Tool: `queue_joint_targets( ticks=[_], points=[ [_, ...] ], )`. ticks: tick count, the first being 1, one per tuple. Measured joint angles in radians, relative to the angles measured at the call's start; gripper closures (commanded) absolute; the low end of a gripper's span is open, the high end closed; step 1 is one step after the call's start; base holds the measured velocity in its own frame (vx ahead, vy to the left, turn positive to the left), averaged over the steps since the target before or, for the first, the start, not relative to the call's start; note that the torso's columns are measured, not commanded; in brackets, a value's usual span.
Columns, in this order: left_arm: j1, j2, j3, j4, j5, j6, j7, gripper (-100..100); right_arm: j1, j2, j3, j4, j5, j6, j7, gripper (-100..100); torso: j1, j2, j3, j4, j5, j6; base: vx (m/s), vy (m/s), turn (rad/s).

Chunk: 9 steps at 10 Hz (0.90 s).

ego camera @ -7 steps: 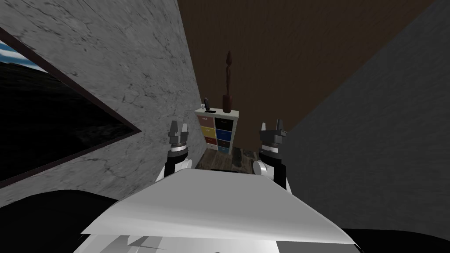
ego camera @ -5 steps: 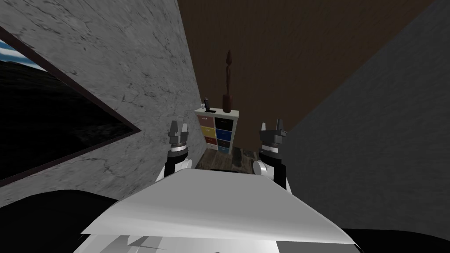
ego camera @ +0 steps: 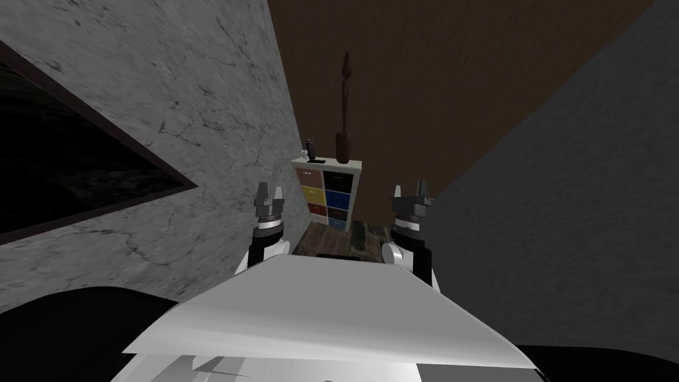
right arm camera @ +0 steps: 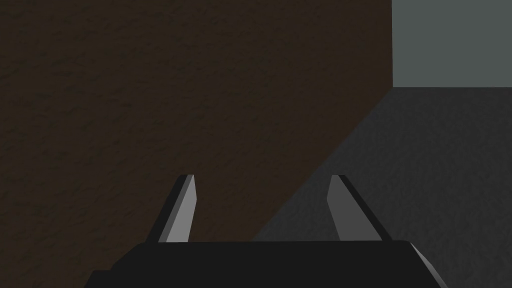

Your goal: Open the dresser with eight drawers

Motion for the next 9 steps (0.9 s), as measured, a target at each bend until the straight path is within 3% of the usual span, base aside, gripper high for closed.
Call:
queue_joint_targets(
  ticks=[2, 3, 5, 9],
  points=[
    [0.000, 0.000, 0.000, 0.000, 0.000, 0.000, 0.000, 0, 0.000, 0.000, 0.000, 0.000, 0.000, 0.000, 0.000, 0, 0.000, 0.148, -0.295, 0.148, 0.000, 0.000, 0.000, 0.000, 0.000],
    [0.000, 0.000, 0.000, 0.000, 0.000, 0.000, 0.000, -100, 0.000, 0.000, 0.000, 0.000, 0.000, 0.000, 0.000, 0, 0.000, 0.221, -0.443, 0.221, 0.000, 0.000, 0.028, -0.019, -0.029],
    [0.000, 0.048, -0.002, -0.007, 0.000, 0.025, 0.001, -100, 0.000, 0.000, 0.000, 0.000, 0.000, 0.000, 0.000, 0, -0.002, 0.262, -0.533, 0.264, 0.000, 0.000, 0.055, -0.040, -0.027],
    [0.008, 0.103, -0.003, -0.031, 0.002, 0.100, 0.006, -100, 0.000, 0.000, 0.000, 0.000, 0.000, 0.000, 0.000, 0, -0.001, 0.267, -0.537, 0.268, 0.000, 0.000, 0.073, -0.055, -0.034]
  ],
)
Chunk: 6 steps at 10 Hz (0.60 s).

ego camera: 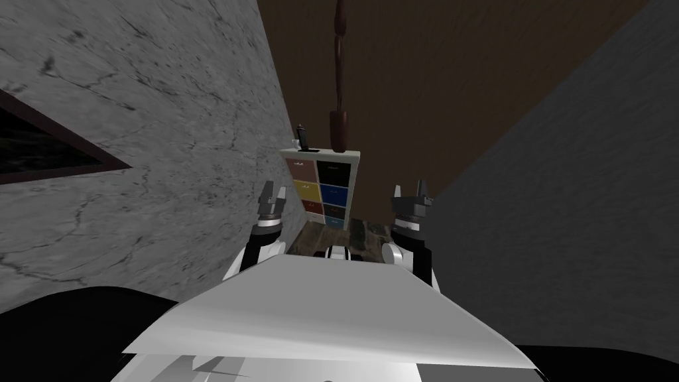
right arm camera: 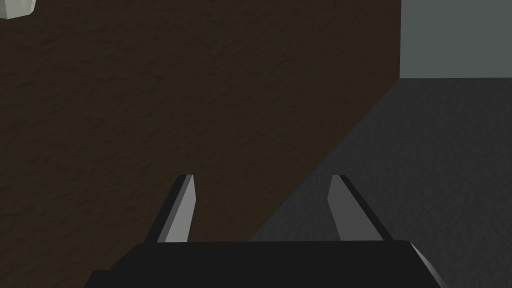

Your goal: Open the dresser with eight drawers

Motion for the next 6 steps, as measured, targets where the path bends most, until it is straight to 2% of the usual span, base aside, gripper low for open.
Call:
queue_joint_targets(
  ticks=[6],
  points=[
    [0.009, 0.019, -0.004, -0.047, 0.002, 0.142, 0.007, -100, 0.000, 0.000, 0.000, 0.000, 0.000, 0.000, 0.000, 0, 0.000, 0.000, 0.000, 0.000, 0.000, 0.000, 0.077, -0.049, -0.038]
  ],
)
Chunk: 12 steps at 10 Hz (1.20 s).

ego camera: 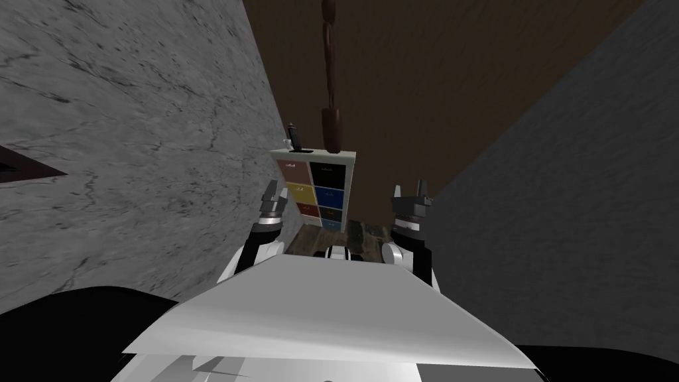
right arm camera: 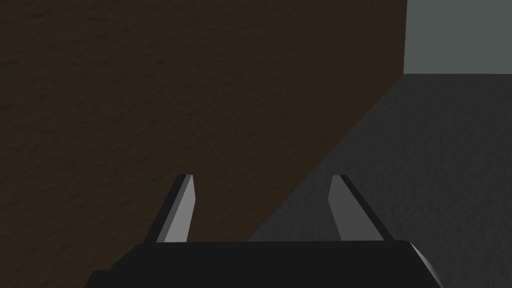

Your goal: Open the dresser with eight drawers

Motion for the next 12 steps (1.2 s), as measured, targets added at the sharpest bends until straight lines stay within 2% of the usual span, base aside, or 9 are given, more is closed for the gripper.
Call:
queue_joint_targets(
  ticks=[12],
  points=[
    [0.024, 0.000, -0.005, -0.096, 0.006, 0.235, 0.015, -100, 0.000, 0.000, 0.000, 0.000, 0.000, 0.000, 0.000, 0, 0.000, 0.001, 0.001, 0.000, 0.000, 0.000, 0.070, -0.046, -0.032]
  ],
)
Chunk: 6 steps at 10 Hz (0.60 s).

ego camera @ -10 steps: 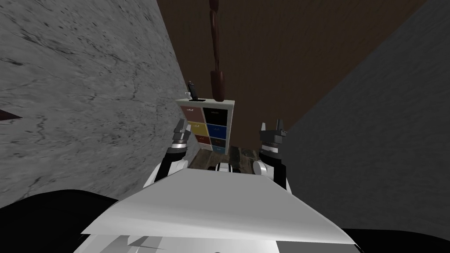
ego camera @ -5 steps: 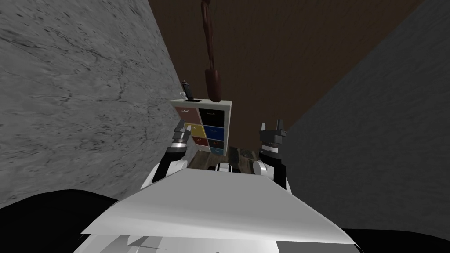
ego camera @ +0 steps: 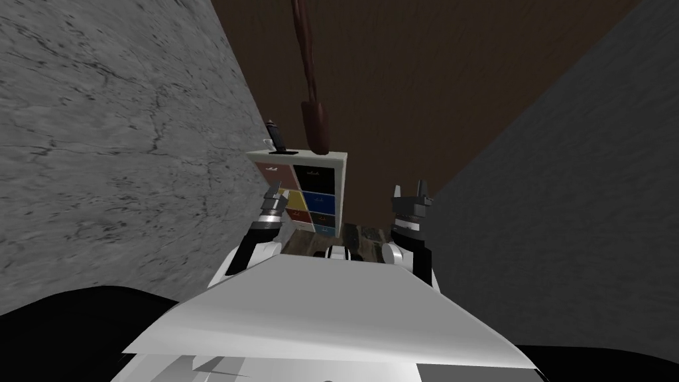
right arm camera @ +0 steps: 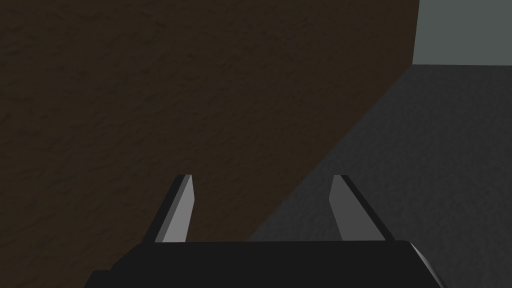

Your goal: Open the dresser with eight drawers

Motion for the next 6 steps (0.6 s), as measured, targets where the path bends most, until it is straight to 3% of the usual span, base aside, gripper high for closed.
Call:
queue_joint_targets(
  ticks=[6],
  points=[
    [0.009, 0.036, -0.007, -0.029, 0.000, 0.126, 0.005, -100, 0.000, 0.000, 0.000, 0.000, 0.000, 0.000, 0.000, 0, 0.000, -0.001, -0.001, 0.000, 0.000, 0.000, 0.078, -0.047, -0.037]
  ],
)
